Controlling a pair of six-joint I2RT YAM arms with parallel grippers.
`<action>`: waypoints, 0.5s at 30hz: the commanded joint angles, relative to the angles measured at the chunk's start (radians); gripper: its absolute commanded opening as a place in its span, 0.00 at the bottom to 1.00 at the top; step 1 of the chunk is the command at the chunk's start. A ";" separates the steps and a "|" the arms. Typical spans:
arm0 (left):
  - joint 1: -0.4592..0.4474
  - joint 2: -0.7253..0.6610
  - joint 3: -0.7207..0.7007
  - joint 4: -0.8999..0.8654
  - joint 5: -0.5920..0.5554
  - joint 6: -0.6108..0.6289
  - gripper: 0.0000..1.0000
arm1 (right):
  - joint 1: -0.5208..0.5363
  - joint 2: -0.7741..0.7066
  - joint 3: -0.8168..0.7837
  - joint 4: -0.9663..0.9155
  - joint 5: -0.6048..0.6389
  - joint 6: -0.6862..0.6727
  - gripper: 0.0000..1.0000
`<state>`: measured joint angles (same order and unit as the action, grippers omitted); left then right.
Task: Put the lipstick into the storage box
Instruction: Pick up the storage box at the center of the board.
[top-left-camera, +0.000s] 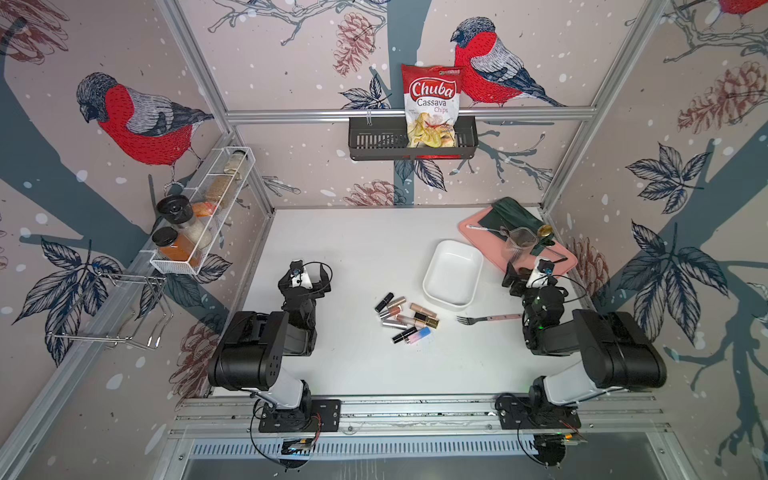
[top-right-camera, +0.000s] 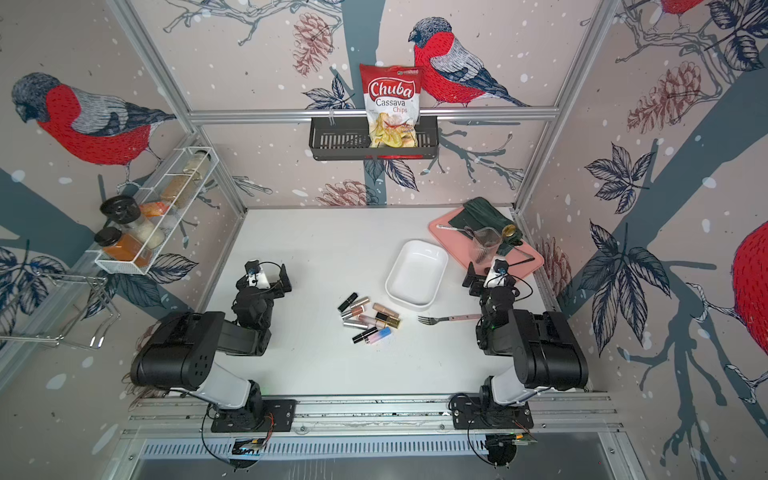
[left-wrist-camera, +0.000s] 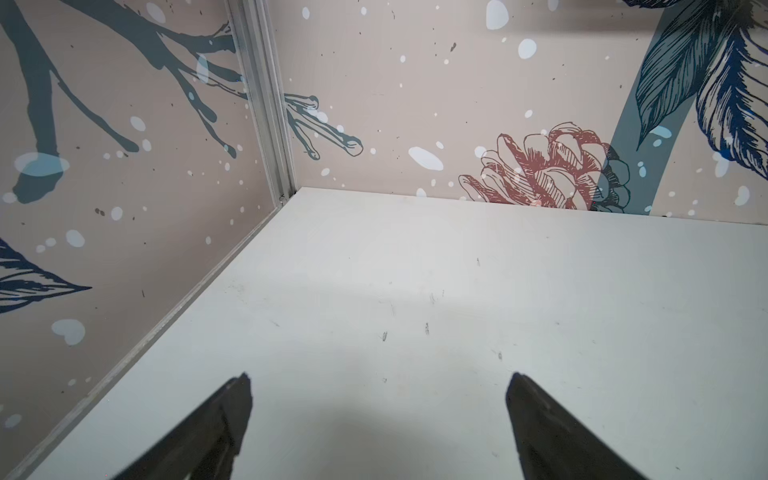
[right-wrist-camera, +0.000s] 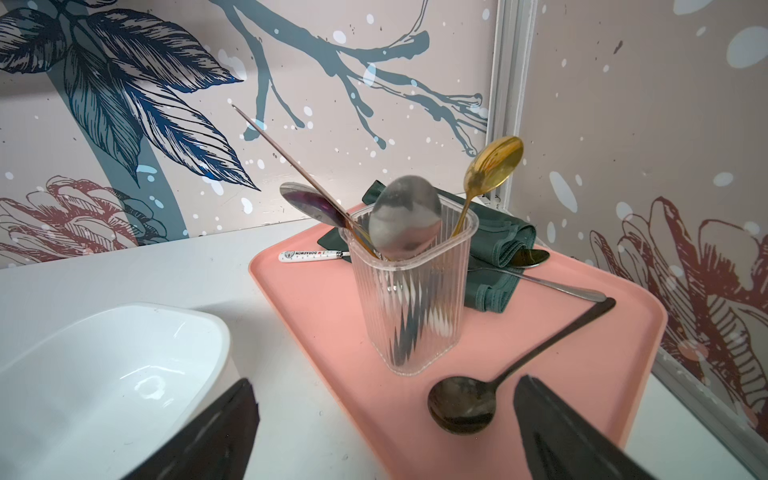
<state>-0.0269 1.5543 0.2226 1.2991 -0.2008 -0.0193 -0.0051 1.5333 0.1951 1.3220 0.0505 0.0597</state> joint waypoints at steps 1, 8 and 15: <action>-0.001 0.000 -0.001 0.023 0.008 -0.001 0.99 | 0.002 -0.001 0.003 0.001 0.013 0.009 1.00; -0.001 0.000 0.000 0.023 0.008 -0.002 0.99 | 0.014 -0.001 0.001 0.004 0.038 0.002 1.00; 0.000 0.000 -0.001 0.022 0.007 -0.001 0.99 | 0.014 -0.001 0.001 0.005 0.038 0.001 1.00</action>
<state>-0.0269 1.5543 0.2226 1.2991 -0.2008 -0.0193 0.0071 1.5333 0.1951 1.3224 0.0769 0.0593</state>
